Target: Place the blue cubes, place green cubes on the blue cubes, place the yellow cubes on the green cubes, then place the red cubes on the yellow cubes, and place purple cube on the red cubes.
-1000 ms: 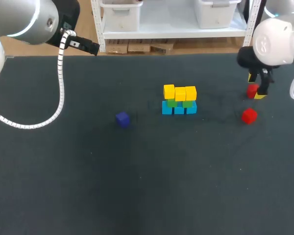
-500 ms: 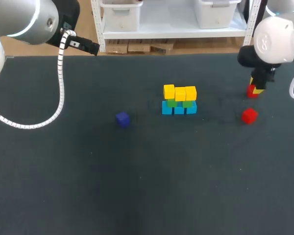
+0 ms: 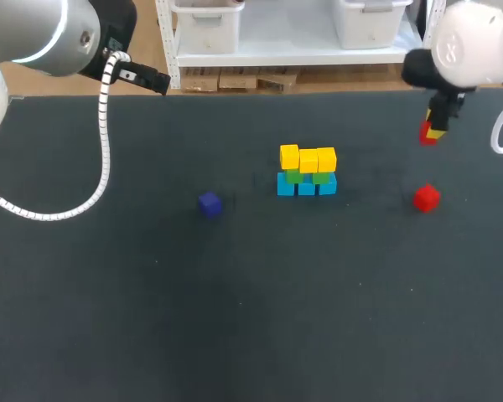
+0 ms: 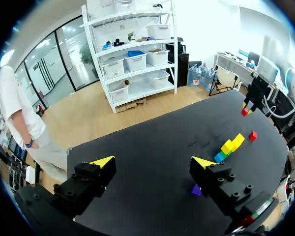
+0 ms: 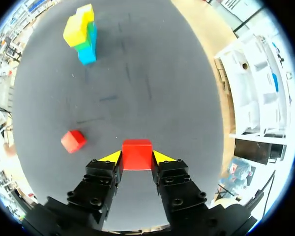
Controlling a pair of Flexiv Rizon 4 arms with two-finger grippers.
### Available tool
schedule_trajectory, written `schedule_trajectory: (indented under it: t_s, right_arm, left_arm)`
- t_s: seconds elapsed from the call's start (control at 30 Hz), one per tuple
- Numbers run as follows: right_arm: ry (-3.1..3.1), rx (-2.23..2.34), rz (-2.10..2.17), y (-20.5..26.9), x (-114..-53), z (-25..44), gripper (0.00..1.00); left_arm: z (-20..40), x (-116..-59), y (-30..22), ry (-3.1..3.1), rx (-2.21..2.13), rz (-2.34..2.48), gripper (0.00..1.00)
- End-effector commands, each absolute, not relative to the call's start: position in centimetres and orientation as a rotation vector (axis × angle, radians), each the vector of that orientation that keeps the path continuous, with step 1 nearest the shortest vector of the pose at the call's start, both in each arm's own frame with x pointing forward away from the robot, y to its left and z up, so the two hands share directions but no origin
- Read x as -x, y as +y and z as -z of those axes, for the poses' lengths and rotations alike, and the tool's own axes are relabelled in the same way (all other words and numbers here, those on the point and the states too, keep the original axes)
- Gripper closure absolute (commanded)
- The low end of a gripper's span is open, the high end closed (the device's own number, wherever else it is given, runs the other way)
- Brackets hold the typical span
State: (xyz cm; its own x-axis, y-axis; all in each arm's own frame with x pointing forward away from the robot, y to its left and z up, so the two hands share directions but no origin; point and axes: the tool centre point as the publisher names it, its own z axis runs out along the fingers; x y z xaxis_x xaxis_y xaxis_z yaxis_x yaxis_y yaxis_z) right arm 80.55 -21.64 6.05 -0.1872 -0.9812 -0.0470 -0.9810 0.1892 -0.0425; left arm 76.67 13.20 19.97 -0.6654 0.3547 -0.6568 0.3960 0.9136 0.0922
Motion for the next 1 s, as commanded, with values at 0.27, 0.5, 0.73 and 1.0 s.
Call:
schedule_trajectory:
  t_s: [0.27, 0.5, 0.73, 1.0]
  right_arm:
    - [2.373, 1.896, -0.014, -20.1, -80.2, -13.2, 1.00]
    - [2.249, 1.927, -0.028, -16.1, -79.1, -15.8, 1.00]
    - [2.171, 1.985, -0.023, -12.7, -78.4, -16.3, 1.00]
    - [2.125, 2.049, -0.038, -9.7, -78.4, -16.6, 1.00]
  left_arm:
    - [-20.0, -76.7, 13.4, 2.358, -0.539, 0.082, 0.00]
    - [-20.0, -76.7, 13.4, 2.358, -0.539, 0.082, 0.00]
    - [-20.0, -76.7, 13.4, 2.358, -0.539, 0.082, 0.00]
    - [-20.0, -76.7, 13.4, 2.358, -0.539, 0.082, 0.00]
